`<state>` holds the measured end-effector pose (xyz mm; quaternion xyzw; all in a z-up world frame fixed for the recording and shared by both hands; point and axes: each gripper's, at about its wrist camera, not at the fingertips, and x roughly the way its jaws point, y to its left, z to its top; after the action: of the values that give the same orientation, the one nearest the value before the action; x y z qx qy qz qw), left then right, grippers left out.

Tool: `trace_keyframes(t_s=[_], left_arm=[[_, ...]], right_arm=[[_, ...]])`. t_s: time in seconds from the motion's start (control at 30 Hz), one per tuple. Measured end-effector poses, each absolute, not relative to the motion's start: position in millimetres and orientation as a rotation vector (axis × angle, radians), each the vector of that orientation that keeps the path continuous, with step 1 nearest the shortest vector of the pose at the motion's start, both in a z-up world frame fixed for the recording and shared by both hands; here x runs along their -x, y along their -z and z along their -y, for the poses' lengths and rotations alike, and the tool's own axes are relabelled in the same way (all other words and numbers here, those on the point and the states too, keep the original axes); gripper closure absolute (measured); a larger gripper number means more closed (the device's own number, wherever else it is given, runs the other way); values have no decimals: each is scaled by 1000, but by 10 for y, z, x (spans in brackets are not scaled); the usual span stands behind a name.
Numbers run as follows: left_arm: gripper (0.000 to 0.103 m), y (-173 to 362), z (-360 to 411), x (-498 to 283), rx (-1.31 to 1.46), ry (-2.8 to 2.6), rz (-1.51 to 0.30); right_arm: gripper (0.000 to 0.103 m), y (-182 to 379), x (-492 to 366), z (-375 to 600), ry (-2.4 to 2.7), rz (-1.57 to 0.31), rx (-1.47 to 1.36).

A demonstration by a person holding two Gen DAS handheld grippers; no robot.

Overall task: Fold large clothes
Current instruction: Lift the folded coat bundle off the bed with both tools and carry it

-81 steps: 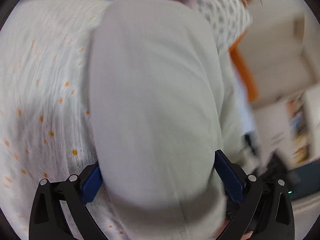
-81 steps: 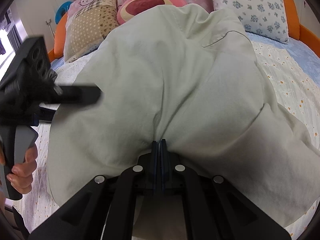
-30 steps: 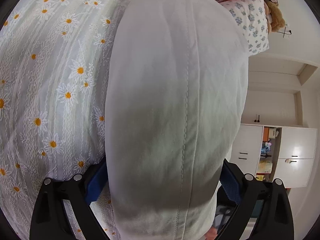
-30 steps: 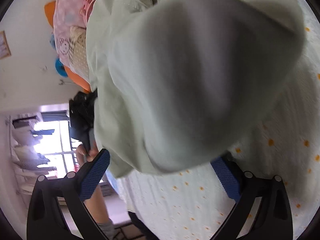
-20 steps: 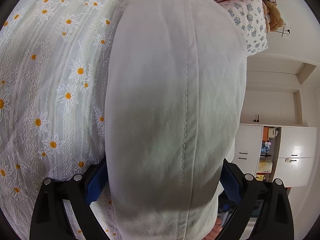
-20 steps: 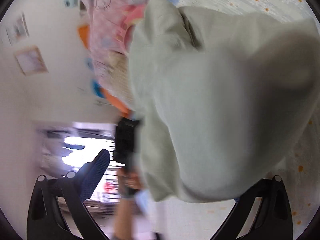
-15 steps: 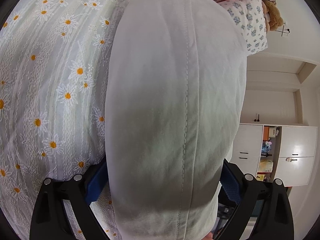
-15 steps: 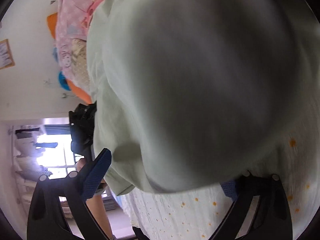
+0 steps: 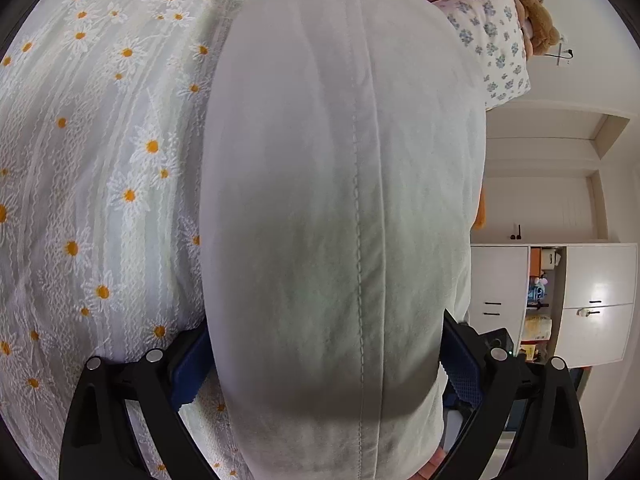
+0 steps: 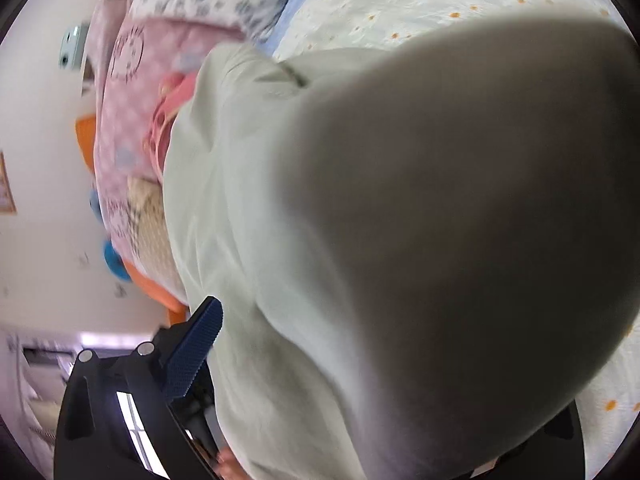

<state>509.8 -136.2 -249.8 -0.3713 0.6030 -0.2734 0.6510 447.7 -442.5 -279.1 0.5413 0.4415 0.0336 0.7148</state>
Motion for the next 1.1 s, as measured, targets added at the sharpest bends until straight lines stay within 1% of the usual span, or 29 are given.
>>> trace_keyframes(t_s=[0.13, 0.17, 0.23, 0.3, 0.4, 0.5, 0.6, 0.77, 0.8, 0.87, 0.97, 1.1], left_arm=[[4, 2386, 1492, -5051, 776, 570, -1310], [5, 2335, 1552, -5023, 738, 547, -1284], [14, 2224, 1633, -4964, 669, 511, -1232], [20, 2114, 1702, -4906, 617, 484, -1187], [27, 1946, 1808, -4824, 537, 465, -1115], [31, 1731, 1970, -4696, 434, 468, -1026], [34, 1534, 2076, -4609, 389, 488, -959], [35, 1145, 2216, -4467, 311, 532, -853], [35, 1031, 2262, -4441, 286, 545, -835], [35, 834, 2315, -4365, 274, 564, -806], [35, 505, 2437, -4203, 252, 607, -748], [35, 27, 2767, -3924, 223, 688, -682]], right_arm=[[6, 2704, -4418, 4331, -60, -974, -1098], [9, 2680, -4408, 4304, -63, -973, -1065], [20, 2679, -4361, 4321, -72, -969, -1058], [37, 2669, -4312, 4367, -93, -962, -1075], [50, 2531, -4242, 4269, -119, -920, -989], [55, 2334, -4147, 4200, -123, -856, -884], [58, 2125, -4015, 4195, -132, -781, -807], [59, 1744, -3732, 4160, -148, -660, -718], [59, 1722, -3536, 4237, -151, -643, -704], [59, 1518, -3542, 4248, -152, -604, -691], [60, 994, -3742, 4189, -135, -523, -647], [60, 457, -3373, 4435, -103, -423, -610]])
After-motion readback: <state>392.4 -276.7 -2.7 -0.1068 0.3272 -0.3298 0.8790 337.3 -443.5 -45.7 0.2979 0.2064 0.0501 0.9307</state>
